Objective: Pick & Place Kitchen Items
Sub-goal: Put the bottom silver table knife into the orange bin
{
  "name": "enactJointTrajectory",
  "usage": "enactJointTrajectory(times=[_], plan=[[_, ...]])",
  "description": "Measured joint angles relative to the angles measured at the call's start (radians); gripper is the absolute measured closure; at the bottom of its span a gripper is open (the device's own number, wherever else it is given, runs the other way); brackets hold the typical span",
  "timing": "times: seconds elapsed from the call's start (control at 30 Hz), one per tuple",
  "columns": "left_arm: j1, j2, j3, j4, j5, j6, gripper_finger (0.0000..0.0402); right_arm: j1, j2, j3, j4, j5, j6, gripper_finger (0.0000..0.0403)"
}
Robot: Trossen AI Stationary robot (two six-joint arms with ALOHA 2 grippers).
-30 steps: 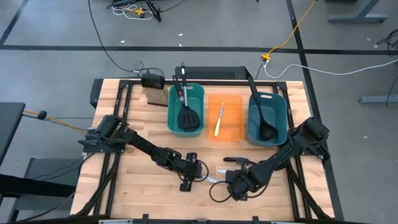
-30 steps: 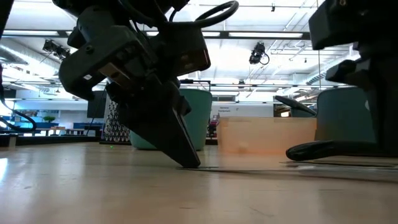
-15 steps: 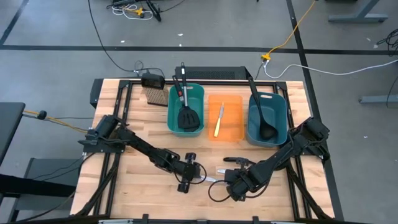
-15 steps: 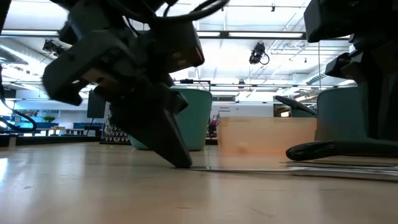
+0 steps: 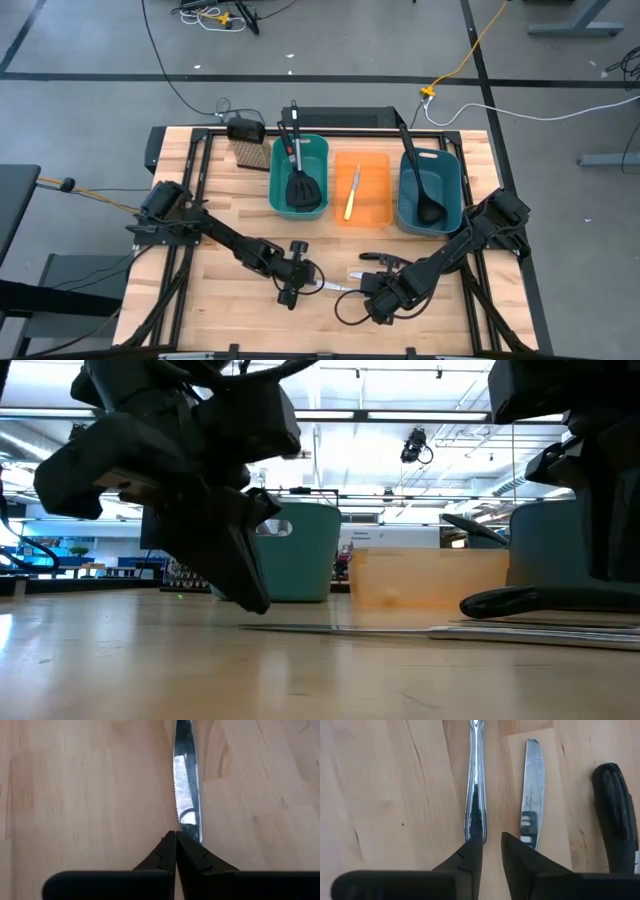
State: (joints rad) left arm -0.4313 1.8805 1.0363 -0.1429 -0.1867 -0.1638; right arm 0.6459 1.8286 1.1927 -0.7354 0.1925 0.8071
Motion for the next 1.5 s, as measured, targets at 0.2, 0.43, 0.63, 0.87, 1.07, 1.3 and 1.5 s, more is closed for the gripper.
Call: enactJointTrajectory(times=[0.2, 0.43, 0.63, 0.87, 1.07, 1.3, 1.5], plan=[[-0.012, -0.001, 0.001, 0.002, 0.007, -0.024, 0.0391, 0.000, 0.000, 0.000, 0.003, 0.001, 0.000, 0.0321], [-0.046, -0.002, 0.002, 0.012, -0.019, -0.025, 0.0396, 0.000, -0.001, 0.001, 0.002, 0.017, -0.003, 0.0321], [-0.050, 0.008, 0.003, 0.036, -0.068, 0.013, 0.0399, 0.000, -0.001, 0.001, 0.003, 0.037, -0.003, 0.0321], [-0.036, 0.059, 0.008, 0.056, -0.053, -0.012, 0.0400, -0.001, -0.001, 0.001, 0.010, 0.036, -0.004, 0.0321], [-0.034, 0.090, 0.010, 0.058, -0.045, -0.070, 0.0400, -0.001, -0.001, 0.001, 0.010, 0.006, -0.007, 0.0321], [-0.013, 0.129, 0.016, 0.069, 0.015, -0.167, 0.0401, 0.007, -0.001, 0.001, 0.012, -0.082, -0.004, 0.0314], [-0.015, 0.136, 0.016, 0.091, 0.027, -0.167, 0.0401, 0.016, -0.001, 0.001, 0.043, -0.106, 0.030, 0.0251]])
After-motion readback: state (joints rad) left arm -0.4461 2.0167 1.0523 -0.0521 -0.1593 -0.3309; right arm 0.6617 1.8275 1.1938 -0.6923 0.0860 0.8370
